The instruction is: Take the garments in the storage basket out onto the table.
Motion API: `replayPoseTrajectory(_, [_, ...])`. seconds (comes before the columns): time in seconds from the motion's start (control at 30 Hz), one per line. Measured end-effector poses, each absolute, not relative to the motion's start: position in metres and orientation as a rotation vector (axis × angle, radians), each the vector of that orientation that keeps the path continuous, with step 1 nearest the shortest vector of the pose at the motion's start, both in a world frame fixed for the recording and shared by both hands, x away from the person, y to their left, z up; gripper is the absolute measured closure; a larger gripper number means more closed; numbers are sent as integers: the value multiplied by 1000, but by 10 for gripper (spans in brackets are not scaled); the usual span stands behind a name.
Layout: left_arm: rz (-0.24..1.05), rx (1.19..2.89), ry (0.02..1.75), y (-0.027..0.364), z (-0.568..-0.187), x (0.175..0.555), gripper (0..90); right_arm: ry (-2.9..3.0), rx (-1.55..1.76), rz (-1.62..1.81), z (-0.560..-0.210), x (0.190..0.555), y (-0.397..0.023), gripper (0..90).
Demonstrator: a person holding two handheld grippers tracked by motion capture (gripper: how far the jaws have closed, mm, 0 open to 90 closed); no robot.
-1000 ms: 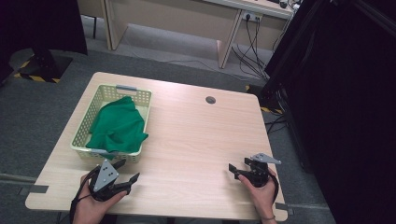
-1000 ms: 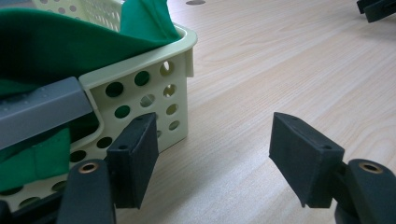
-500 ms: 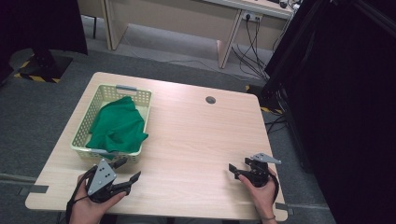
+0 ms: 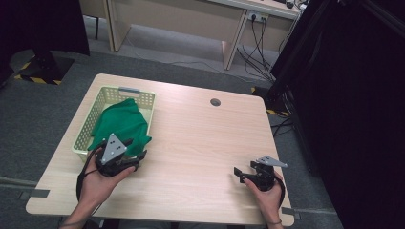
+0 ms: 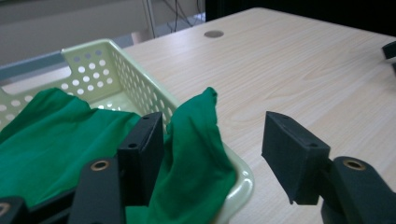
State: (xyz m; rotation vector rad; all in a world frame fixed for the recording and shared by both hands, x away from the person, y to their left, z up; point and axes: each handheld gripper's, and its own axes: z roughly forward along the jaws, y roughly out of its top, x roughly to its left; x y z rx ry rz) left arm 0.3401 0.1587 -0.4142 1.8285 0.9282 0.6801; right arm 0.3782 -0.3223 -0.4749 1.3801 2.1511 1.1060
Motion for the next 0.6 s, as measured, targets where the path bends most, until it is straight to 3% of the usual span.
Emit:
replayPoseTrajectory(0.27, [670, 1921, 981, 147, -412, 361, 447, 2153, 1377, 1105, -475, 378, -322, 142])
replayPoseTrajectory(0.6, [645, 1953, 1009, 143, -413, 368, 600, 2153, 1378, 1107, -475, 378, -321, 135])
